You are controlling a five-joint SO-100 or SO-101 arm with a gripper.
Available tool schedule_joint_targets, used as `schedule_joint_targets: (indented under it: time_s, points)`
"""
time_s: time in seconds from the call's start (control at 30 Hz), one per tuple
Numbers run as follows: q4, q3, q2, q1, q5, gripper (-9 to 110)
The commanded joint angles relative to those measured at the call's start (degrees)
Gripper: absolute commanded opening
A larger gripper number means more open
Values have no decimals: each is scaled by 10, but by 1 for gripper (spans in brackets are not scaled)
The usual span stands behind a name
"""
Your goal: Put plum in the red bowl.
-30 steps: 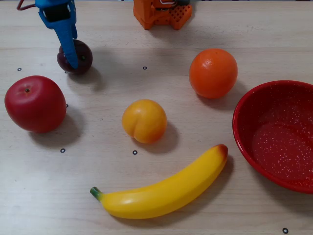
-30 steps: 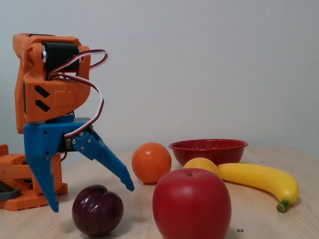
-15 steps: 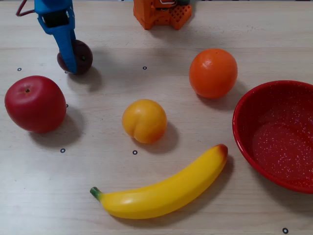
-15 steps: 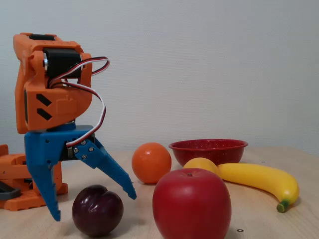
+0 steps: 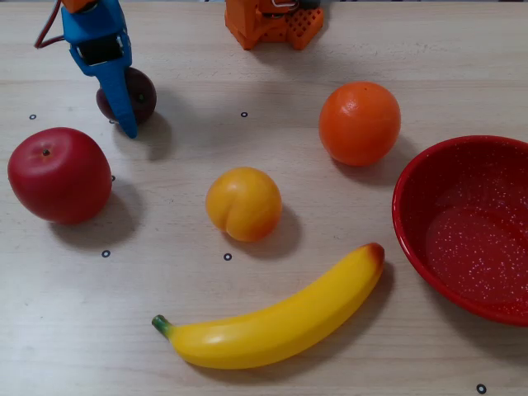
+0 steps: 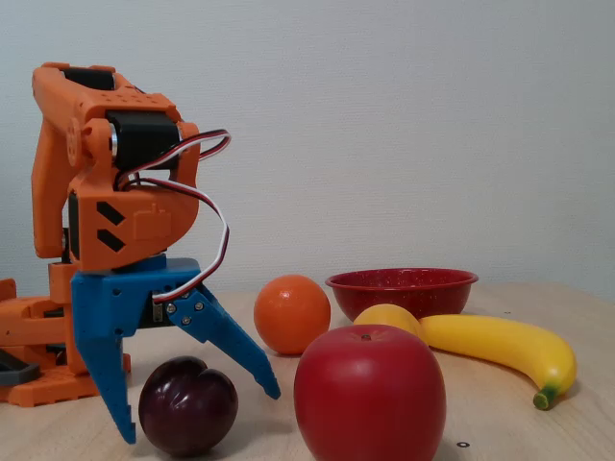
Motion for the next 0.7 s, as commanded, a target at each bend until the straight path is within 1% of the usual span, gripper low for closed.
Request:
schedule_joint_targets:
  time_s: [0.0,0.33,0.67]
  points:
    - [-11,-35,15,-6,-5,46]
    - [-15,-37,11,2,-12,46]
    - [-18,-36,11,3,-13,43]
